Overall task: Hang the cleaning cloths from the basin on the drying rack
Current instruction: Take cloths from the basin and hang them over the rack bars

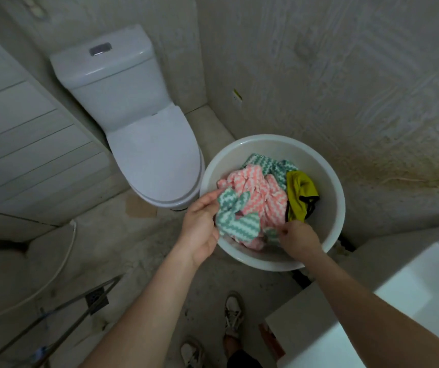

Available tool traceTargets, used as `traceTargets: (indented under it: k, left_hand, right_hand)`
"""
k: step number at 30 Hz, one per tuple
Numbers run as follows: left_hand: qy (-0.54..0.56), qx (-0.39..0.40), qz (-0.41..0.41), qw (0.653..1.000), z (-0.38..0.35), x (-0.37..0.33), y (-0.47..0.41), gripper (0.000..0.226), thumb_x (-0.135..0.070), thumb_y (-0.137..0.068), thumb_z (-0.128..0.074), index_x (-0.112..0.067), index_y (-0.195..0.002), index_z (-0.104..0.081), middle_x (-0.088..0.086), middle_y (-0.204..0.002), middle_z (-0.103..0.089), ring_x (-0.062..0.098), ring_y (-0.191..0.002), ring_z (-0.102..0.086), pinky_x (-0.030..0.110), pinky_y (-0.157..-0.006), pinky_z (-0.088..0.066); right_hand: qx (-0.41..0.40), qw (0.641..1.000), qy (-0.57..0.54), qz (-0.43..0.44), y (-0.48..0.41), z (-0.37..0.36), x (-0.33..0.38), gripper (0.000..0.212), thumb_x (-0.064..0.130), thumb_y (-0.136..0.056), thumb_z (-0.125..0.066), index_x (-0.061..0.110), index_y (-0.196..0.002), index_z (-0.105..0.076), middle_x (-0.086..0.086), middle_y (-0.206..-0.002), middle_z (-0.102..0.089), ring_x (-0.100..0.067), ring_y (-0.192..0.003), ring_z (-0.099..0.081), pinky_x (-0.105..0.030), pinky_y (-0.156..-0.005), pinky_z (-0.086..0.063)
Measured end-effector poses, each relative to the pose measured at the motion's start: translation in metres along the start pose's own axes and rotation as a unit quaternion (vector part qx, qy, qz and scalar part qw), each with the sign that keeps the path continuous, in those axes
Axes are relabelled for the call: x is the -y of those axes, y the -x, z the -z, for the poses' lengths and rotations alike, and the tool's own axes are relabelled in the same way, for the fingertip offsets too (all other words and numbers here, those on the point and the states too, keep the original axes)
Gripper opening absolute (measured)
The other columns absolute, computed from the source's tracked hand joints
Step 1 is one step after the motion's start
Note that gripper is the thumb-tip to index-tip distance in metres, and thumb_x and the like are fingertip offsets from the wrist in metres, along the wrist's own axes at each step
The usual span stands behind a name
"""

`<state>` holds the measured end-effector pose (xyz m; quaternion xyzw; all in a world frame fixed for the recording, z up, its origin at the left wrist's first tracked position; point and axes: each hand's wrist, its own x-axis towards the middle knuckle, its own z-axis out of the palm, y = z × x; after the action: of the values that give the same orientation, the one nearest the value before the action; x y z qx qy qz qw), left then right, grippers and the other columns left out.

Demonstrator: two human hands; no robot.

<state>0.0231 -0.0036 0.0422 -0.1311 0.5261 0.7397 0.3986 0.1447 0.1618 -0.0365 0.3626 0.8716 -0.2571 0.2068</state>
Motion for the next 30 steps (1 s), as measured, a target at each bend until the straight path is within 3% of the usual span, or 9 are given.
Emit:
traceTargets:
  k: [2,5,9,12,17,22,26,28,30]
  left_hand:
    - [-0.006,-0.024,-0.007,1.000,-0.001,-0.005,0.002,0.021,-0.002,-0.097,-0.045,-0.006,-0.102,-0.064,0.011,-0.094,-0.071,0.020,-0.081,-0.068,0.037,-0.080,-0.056]
    - [-0.085,-0.048,-0.046,0.994,-0.001,-0.006,0.004,0.010,-0.018,-0.092,-0.058,-0.016,-0.089,-0.067,-0.001,-0.092,-0.073,0.018,-0.094,-0.066,0.037,-0.089,-0.053]
    - [-0.247,0.019,-0.061,0.967,-0.005,-0.003,0.013,0.022,-0.038,-0.083,-0.065,-0.025,-0.101,-0.068,-0.008,-0.105,-0.070,0.003,-0.098,-0.063,0.015,-0.083,-0.048]
    - [-0.296,0.067,-0.054,0.951,-0.009,-0.002,0.022,0.021,-0.031,-0.084,-0.067,-0.023,-0.104,-0.069,-0.011,-0.099,-0.071,-0.003,-0.090,-0.064,0.011,-0.077,-0.047]
    - [-0.276,0.041,-0.135,0.951,-0.003,-0.017,0.037,0.012,-0.005,-0.086,-0.065,-0.013,-0.077,-0.067,-0.008,-0.068,-0.063,-0.003,-0.061,-0.054,0.012,-0.062,-0.043]
    - [-0.330,-0.013,-0.211,0.920,0.015,-0.042,0.059,0.014,-0.010,-0.081,-0.067,-0.015,-0.072,-0.059,-0.005,-0.066,-0.052,0.004,-0.060,-0.044,0.018,-0.057,-0.035]
    - [-0.413,-0.045,-0.253,0.874,0.037,-0.060,0.081,0.027,-0.002,-0.068,-0.063,-0.026,-0.065,-0.050,-0.012,-0.067,-0.055,0.001,-0.057,-0.048,0.021,-0.055,-0.035]
    - [-0.416,-0.064,-0.262,0.868,0.056,-0.073,0.102,0.031,0.001,-0.067,-0.063,-0.027,-0.071,-0.053,-0.009,-0.072,-0.056,0.006,-0.066,-0.053,0.023,-0.058,-0.037]
    - [-0.442,-0.072,-0.258,0.856,0.068,-0.083,0.114,0.035,0.001,-0.071,-0.066,-0.032,-0.080,-0.057,-0.008,-0.075,-0.055,0.008,-0.069,-0.053,0.023,-0.062,-0.040]
  right_hand:
    - [0.007,0.963,-0.269,-0.018,0.008,0.012,0.004,0.040,0.017,-0.096,-0.053,0.009,-0.059,-0.041,-0.004,-0.054,-0.033,-0.017,-0.051,-0.034,-0.031,-0.054,-0.031]
    - [0.090,0.778,-0.613,-0.103,0.027,0.034,0.022,0.016,0.015,-0.098,-0.050,0.008,-0.085,-0.055,-0.009,-0.083,-0.055,-0.020,-0.074,-0.054,-0.032,-0.059,-0.051]
    - [0.145,0.679,-0.716,-0.074,0.042,0.051,0.048,0.029,0.027,-0.099,-0.046,0.006,-0.108,-0.064,-0.010,-0.096,-0.070,-0.021,-0.082,-0.066,-0.028,-0.058,-0.056]
    - [0.188,0.702,-0.686,0.026,0.051,0.062,0.068,0.037,0.038,-0.090,-0.056,0.008,-0.108,-0.069,-0.012,-0.101,-0.072,-0.024,-0.092,-0.069,-0.035,-0.078,-0.056]
    - [0.186,0.797,-0.563,0.116,0.059,0.083,0.086,0.018,0.015,-0.090,-0.061,0.002,-0.099,-0.070,-0.007,-0.078,-0.070,-0.014,-0.068,-0.065,-0.022,-0.057,-0.053]
    - [0.029,0.928,-0.283,0.241,0.068,0.104,0.113,0.019,0.002,-0.094,-0.051,0.003,-0.086,-0.068,-0.002,-0.070,-0.063,-0.012,-0.066,-0.063,-0.040,-0.066,-0.060]
    - [-0.002,0.873,-0.439,0.215,0.087,0.106,0.155,0.030,-0.009,-0.093,-0.038,0.003,-0.093,-0.065,-0.005,-0.070,-0.059,-0.002,-0.057,-0.061,-0.026,-0.055,-0.058]
    - [0.051,0.812,-0.564,0.144,0.098,0.103,0.179,0.027,-0.005,-0.093,-0.039,0.004,-0.087,-0.064,-0.009,-0.070,-0.059,-0.014,-0.058,-0.060,-0.027,-0.047,-0.052]
    - [0.083,0.801,-0.580,0.121,0.103,0.098,0.192,0.018,0.007,-0.093,-0.049,0.006,-0.082,-0.064,-0.015,-0.075,-0.062,-0.025,-0.067,-0.060,-0.031,-0.055,-0.049]
